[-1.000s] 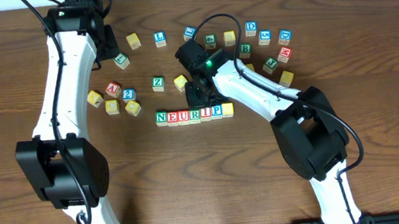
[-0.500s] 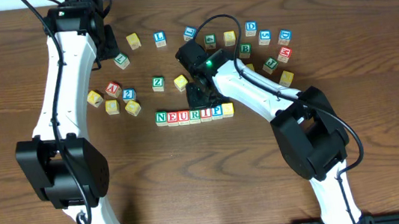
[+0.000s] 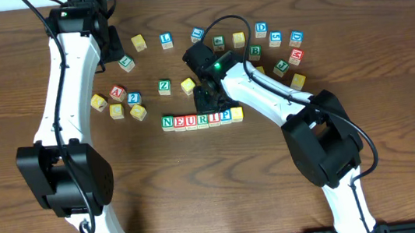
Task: Spell out NEURIPS
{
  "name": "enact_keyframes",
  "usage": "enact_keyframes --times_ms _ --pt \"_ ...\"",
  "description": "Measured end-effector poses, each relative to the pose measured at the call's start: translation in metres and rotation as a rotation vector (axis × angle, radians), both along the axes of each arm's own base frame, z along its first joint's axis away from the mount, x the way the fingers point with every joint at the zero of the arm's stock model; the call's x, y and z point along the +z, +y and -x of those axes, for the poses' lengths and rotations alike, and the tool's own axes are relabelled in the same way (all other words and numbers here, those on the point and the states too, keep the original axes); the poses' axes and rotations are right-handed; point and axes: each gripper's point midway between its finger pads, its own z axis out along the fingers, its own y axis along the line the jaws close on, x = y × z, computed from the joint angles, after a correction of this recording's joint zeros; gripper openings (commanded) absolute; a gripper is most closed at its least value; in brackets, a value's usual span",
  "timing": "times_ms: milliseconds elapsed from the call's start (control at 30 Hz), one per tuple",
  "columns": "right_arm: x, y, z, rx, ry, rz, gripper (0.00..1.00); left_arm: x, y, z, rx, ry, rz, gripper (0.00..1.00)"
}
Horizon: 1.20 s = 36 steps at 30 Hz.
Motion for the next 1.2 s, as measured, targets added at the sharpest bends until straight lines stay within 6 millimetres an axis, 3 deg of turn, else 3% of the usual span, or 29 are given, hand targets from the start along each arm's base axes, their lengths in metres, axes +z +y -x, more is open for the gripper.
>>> enact_keyframes --times_ms 167,333,467,600,700,833,1000,1200 --pt "0.007 -0.005 -0.006 -0.014 0.002 -0.005 0.01 0.0 0.0 0.0 0.0 0.0 0.0 0.48" --pt "0.032 -0.008 -0.021 -0.013 -0.039 -0.029 0.01 0.005 0.0 0.001 0.0 -0.011 0.001 0.48" --pt "0.069 -0.015 -0.028 -0.009 -0.1 -0.061 0.04 0.03 0.0 0.005 0.0 -0.065 0.005 0.47" --pt "0.124 -0.026 -0.031 0.0 -0.196 -0.107 0.09 0.068 0.001 0.019 0.0 -0.143 0.009 0.48" --pt "0.169 -0.044 -0.029 -0.005 -0.275 -0.127 0.17 0.095 0.002 0.033 0.0 -0.193 0.013 0.48" --pt "0.22 -0.079 -0.021 -0.03 -0.37 -0.123 0.25 0.114 0.003 0.046 0.0 -0.226 0.015 0.48" --pt "0.26 -0.12 -0.007 -0.085 -0.444 -0.093 0.36 0.121 0.004 0.056 0.0 -0.225 0.015 0.48" --pt "0.292 -0.161 0.012 -0.154 -0.507 -0.057 0.6 0.12 0.004 0.063 0.0 -0.203 0.014 0.48"
